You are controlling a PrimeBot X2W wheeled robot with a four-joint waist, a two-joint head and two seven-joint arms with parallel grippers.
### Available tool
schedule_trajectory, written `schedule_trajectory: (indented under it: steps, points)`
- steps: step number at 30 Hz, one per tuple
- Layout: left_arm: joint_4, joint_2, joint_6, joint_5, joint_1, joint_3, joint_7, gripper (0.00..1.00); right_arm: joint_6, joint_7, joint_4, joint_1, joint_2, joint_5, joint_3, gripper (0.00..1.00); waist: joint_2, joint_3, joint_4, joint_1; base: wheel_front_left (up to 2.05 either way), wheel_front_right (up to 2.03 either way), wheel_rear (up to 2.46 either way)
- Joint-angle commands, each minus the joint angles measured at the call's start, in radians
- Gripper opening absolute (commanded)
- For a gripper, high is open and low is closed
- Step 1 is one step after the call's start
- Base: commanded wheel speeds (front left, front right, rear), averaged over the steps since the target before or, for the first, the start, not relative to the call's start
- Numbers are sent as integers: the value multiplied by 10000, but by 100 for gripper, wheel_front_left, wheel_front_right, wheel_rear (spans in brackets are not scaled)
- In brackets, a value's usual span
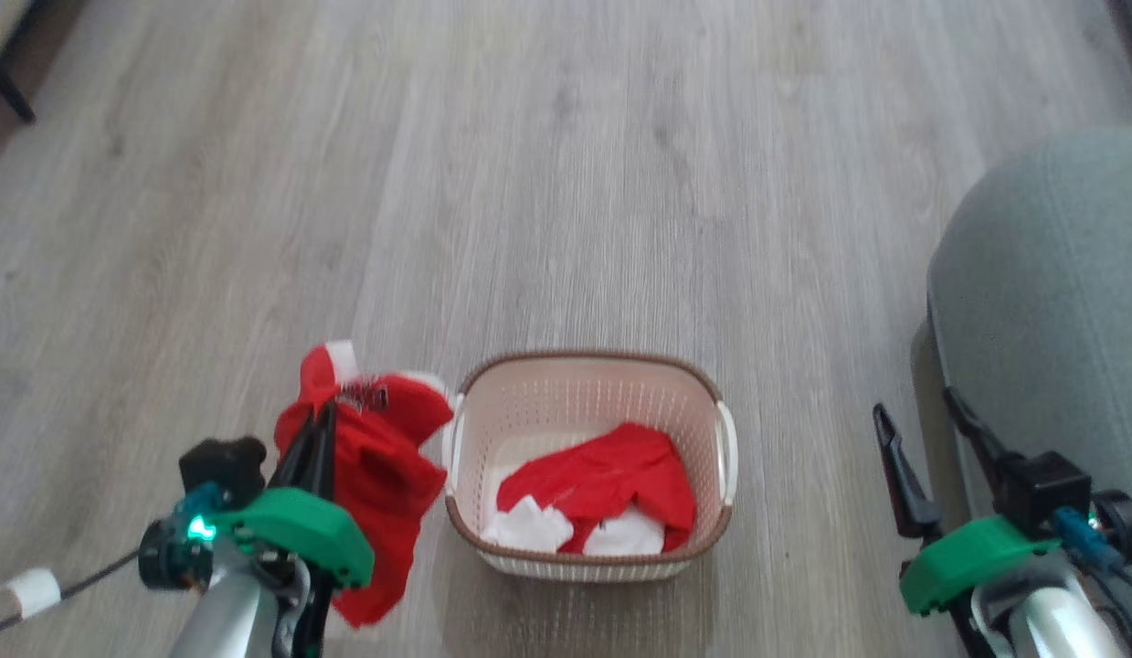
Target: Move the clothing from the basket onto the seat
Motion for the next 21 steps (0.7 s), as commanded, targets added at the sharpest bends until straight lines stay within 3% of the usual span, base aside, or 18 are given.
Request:
schedule_trajectory:
  steps: [1, 17, 21]
  points:
    - [-424, 249, 45, 31, -186, 360, -137, 0, -2, -65, -246, -102, -262, -13, 286, 100, -1, -375, 71, 2, 0, 0, 0]
    - [-898, 408, 138, -20, -26, 241, -89, 0, -2, -65, -183, -154, -354, 15, 661, 100, -1, -539, 35, 2, 0, 0, 0]
    - [-1080, 374, -57, -1, -146, -11, -5, 0, -2, -65, -279, -390, -406, -31, 1503, 100, -1, -518, 15, 2, 0, 0, 0]
